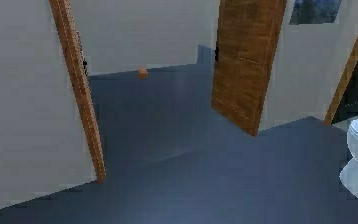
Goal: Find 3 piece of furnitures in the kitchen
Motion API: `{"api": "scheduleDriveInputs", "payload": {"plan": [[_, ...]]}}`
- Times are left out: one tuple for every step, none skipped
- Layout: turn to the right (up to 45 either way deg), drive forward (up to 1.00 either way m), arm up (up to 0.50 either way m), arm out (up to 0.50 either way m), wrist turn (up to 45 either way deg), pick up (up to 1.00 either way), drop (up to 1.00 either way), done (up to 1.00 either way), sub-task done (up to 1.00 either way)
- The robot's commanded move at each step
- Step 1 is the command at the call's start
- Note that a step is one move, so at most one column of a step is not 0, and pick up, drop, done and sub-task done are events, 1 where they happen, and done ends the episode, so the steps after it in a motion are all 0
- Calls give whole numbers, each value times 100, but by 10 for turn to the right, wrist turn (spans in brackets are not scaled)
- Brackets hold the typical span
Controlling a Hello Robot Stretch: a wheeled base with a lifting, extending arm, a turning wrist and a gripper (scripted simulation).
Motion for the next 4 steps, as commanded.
{"api": "scheduleDriveInputs", "payload": {"plan": [[240,0,0,0,0,0,0,0,0],[0,35,0,0,0,0,0,0,0],[30,0,0,0,0,0,0,0,0],[-450,0,0,0,0,0,0,0,0]]}}
